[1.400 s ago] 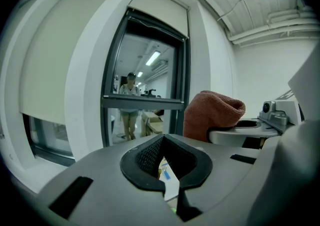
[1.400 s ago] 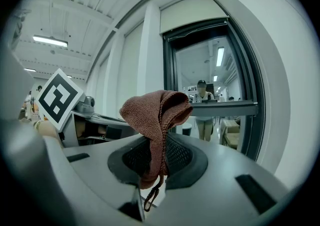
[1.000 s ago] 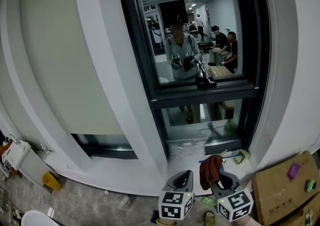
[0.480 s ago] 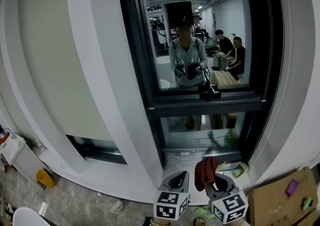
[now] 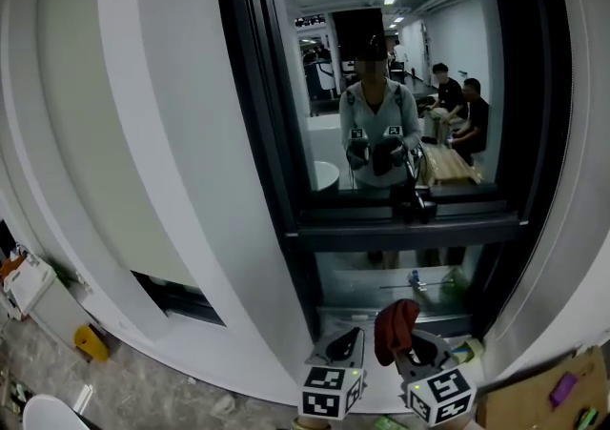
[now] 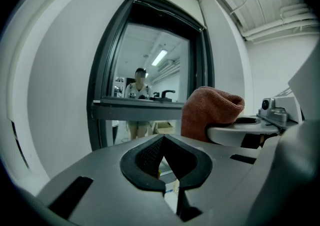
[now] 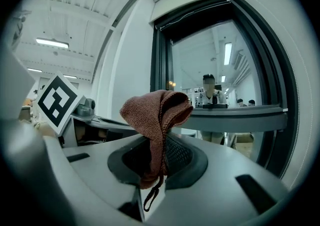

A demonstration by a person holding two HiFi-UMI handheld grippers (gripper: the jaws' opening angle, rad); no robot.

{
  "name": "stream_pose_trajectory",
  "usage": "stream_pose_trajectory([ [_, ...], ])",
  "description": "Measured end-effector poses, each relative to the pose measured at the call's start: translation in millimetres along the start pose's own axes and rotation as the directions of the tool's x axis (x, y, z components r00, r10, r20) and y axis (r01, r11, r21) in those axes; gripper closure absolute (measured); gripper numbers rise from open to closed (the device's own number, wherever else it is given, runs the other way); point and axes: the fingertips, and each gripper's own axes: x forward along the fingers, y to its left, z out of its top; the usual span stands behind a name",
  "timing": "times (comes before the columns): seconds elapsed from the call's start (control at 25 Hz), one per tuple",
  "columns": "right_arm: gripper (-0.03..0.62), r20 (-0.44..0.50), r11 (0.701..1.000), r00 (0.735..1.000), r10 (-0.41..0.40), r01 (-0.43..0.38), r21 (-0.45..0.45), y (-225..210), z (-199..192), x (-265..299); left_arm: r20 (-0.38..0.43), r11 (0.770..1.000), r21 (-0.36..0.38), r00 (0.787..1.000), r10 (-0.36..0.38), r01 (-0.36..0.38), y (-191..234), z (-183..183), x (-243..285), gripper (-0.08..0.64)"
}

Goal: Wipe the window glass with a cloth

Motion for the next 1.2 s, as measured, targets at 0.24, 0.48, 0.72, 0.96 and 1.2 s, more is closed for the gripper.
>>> stream_pose_trajectory([
  [0.24,0.541,0.013,1.0,1.0,0.024,-0.024,-0.009,-31.4,8.9,30.0,0.011,1.0,0.0,1.0,0.028,-0.028,12.7,17.3,36.9,0.555],
  [0.48,0.541,0.025,0.998,0.998,0.055,-0.055,-0.02,-55.6,16.4,52.4,0.024,0.998,-0.008,0.998,0.056,-0.056,22.1,32.6,65.8,0.555],
  [0.72,0.541,0.034,0.996,0.995,0.089,-0.088,-0.036,-76.1,24.9,72.0,0.027,0.997,-0.013,0.996,0.083,-0.082,30.5,42.4,87.5,0.555],
  [0.96,0.541,0.041,0.991,0.991,0.124,-0.122,-0.059,-77.7,39.8,92.2,0.016,0.994,-0.01,0.994,0.105,-0.105,44.8,51.0,93.5,0.555],
  [1.2,0.541,0.061,0.983,0.984,0.166,-0.16,-0.095,-75.3,70.9,119.8,0.021,0.994,-0.016,0.994,0.109,-0.108,65.8,65.1,95.4,0.555],
])
